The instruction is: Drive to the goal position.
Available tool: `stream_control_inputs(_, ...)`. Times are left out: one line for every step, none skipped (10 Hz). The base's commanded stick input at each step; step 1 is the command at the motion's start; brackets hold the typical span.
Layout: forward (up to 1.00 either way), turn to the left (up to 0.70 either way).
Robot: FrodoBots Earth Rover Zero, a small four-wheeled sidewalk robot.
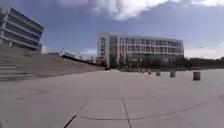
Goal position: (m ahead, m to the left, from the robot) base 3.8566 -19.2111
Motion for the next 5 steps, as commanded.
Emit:
stream_control_inputs(0.5,0.01)
stream_control_inputs(0.5,0.01)
stream_control_inputs(0.5,0.01)
stream_control_inputs(0.5,0.01)
stream_control_inputs(0.5,0.01)
